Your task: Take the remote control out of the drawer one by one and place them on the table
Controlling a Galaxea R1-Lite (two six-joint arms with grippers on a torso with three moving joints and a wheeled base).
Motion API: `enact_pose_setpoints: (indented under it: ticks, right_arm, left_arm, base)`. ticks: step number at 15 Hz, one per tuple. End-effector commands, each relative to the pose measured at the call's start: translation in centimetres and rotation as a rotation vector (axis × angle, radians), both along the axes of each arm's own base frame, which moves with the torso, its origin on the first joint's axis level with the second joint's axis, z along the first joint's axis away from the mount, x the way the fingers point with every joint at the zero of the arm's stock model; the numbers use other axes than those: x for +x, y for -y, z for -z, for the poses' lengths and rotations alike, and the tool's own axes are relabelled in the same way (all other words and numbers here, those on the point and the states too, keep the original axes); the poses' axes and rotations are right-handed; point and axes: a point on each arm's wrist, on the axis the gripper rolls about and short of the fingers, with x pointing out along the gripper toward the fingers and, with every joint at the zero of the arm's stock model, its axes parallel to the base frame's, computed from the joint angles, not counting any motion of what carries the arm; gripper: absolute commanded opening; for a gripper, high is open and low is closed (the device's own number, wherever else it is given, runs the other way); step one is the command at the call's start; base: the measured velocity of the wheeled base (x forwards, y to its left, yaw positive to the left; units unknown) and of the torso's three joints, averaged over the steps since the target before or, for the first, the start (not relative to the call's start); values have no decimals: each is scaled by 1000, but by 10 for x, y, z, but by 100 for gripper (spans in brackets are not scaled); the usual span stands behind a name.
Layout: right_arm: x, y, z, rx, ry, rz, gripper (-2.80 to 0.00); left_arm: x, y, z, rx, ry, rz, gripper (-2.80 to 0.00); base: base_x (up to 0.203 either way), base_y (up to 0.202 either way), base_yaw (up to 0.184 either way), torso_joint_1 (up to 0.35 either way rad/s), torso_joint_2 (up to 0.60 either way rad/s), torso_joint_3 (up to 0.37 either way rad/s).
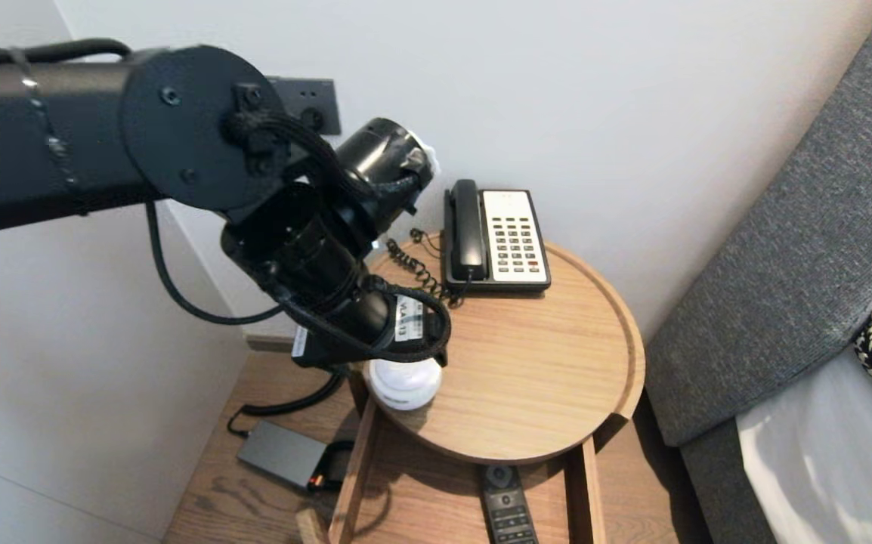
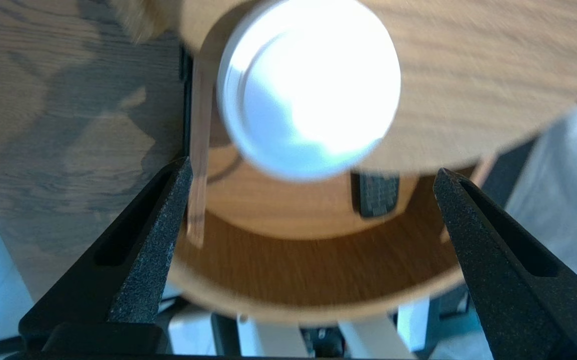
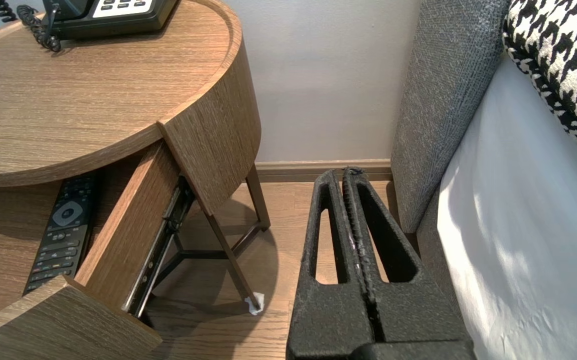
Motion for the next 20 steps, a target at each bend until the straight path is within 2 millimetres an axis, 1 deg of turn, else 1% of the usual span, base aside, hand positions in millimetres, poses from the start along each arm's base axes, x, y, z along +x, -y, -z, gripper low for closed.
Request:
enact_pose_setpoints:
  ticks: [1, 2, 3, 5, 7, 9, 12, 13, 15, 17, 18, 20]
  right_arm:
    - [2, 0, 7, 0, -27, 0, -280]
    - [2, 0, 7, 0, -26, 0, -280]
    - [2, 0, 7, 0, -26, 0, -280]
    - [2, 0, 7, 0, -26, 0, -280]
    - [2, 0, 7, 0, -26, 0, -280]
    - [2, 0, 7, 0, -26, 0, -280]
    - [2, 0, 7, 0, -26, 0, -280]
    - [2, 0, 7, 0, -28, 0, -280]
    - [2, 0, 7, 0, -27, 0, -280]
    - [2, 0, 7, 0, -26, 0, -280]
    - [2, 0, 7, 0, -26, 0, -280]
    - [2, 0, 7, 0, -26, 0, -280]
  left_arm:
    - [-25, -21, -27, -32, 18, 7, 0]
    - [-34, -27, -32, -23, 1, 13, -159]
    - [-41, -31, -34, -19, -18, 23, -280]
    - [-53, -36, -29, 4, -99, 31, -280]
    - [-62, -33, -24, 21, -153, 32, -280]
    - [-70, -28, -19, 27, -192, 7, -280]
    - [-86, -16, -3, 86, -233, 69, -280]
    - [-87, -10, 4, 93, -263, 82, -280]
    - [-85, -5, 9, 84, -292, 92, -280]
    - [-78, 8, 28, 83, -279, 83, -280]
    - [-77, 15, 36, 67, -234, 77, -280]
    - [-76, 34, 48, 14, -91, 62, -280]
  base:
    - [0, 0, 0, 0, 0, 0]
    - [0, 0, 0, 0, 0, 0]
    - [0, 0, 0, 0, 0, 0]
    - [0, 0, 0, 0, 0, 0]
    - [0, 0, 0, 0, 0, 0]
    - [0, 0, 0, 0, 0, 0]
    - [0, 0, 0, 0, 0, 0]
    - [0, 0, 0, 0, 0, 0]
    - [0, 0, 0, 0, 0, 0]
    - [0, 0, 0, 0, 0, 0]
    - [0, 0, 0, 0, 0, 0]
    - [0, 0, 0, 0, 0, 0]
